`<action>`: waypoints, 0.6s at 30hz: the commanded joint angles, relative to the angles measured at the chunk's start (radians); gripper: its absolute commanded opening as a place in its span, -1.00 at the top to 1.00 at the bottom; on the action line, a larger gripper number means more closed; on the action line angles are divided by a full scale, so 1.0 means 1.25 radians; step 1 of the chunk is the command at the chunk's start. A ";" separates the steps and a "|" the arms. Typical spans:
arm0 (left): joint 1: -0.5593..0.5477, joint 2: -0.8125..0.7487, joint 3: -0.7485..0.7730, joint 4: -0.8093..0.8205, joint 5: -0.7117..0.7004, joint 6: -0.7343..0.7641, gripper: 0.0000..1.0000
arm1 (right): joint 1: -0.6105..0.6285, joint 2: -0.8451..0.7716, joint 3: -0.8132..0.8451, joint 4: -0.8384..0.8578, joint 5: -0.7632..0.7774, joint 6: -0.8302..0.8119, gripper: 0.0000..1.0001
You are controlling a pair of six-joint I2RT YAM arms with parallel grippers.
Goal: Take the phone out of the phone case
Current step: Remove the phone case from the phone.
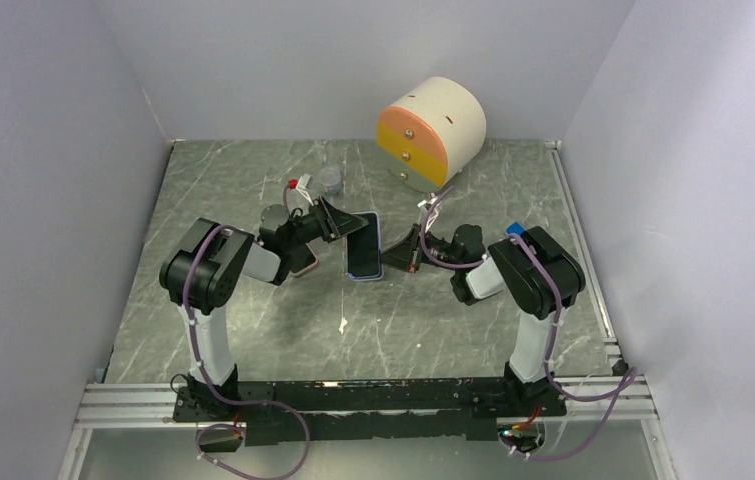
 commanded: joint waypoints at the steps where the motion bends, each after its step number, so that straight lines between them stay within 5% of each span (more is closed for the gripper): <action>1: 0.006 0.014 0.013 -0.090 -0.018 0.072 -0.06 | -0.003 0.003 0.016 0.271 0.025 0.026 1.00; 12: 0.006 -0.092 0.037 -0.335 -0.104 0.180 -0.43 | -0.003 0.024 0.012 0.121 0.121 -0.008 1.00; 18: -0.031 -0.209 0.068 -0.601 -0.245 0.324 -0.52 | -0.003 0.020 0.006 0.047 0.179 0.001 1.00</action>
